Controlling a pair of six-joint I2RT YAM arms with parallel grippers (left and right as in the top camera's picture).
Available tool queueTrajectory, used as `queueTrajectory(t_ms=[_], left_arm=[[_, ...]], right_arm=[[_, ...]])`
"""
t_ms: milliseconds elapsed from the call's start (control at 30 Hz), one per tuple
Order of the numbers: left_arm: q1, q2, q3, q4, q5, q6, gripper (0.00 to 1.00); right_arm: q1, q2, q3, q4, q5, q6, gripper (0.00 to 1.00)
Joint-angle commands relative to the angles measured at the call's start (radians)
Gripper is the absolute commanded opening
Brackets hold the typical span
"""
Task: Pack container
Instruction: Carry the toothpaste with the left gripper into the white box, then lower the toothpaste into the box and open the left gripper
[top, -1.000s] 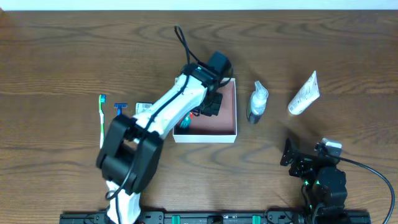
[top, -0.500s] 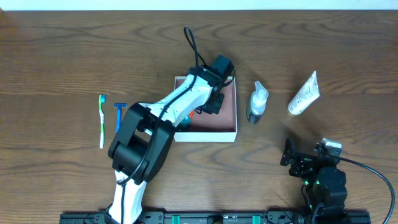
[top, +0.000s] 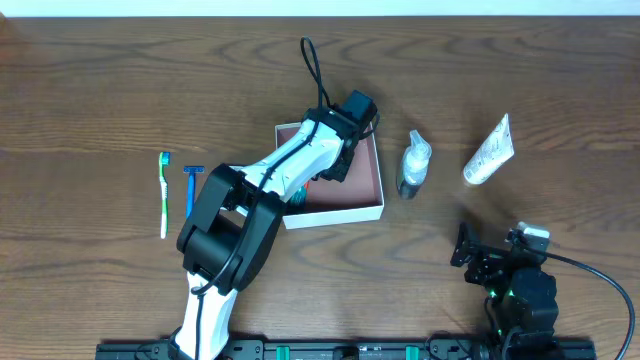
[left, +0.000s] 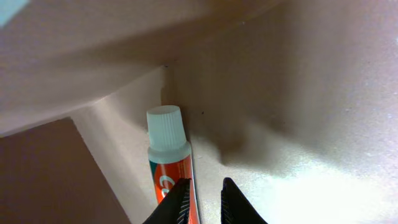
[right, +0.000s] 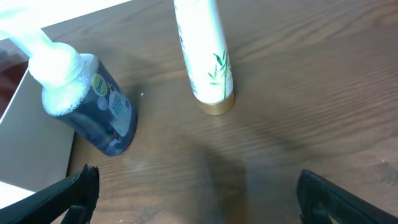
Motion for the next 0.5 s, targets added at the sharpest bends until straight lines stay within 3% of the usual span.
queueTrajectory(t_ms=[0,333,467], left_arm=[[0.008,0.050,-0.016,-0.034,-0.008,0.002,0.19],[-0.014,-0.096,-0.009,-0.060,-0.004,-0.038,0.24],[-0.035,-0.158,-0.009,-0.060,0.096,-0.046,0.24]], right_arm=[[-0.011,-0.008,-0.002,-0.001,0.004,0.007,0.99],[-0.011,-0.008,-0.002,-0.001,0.004,0.007,0.99],[-0.011,-0.008,-0.002,-0.001,0.004,0.007,0.99]])
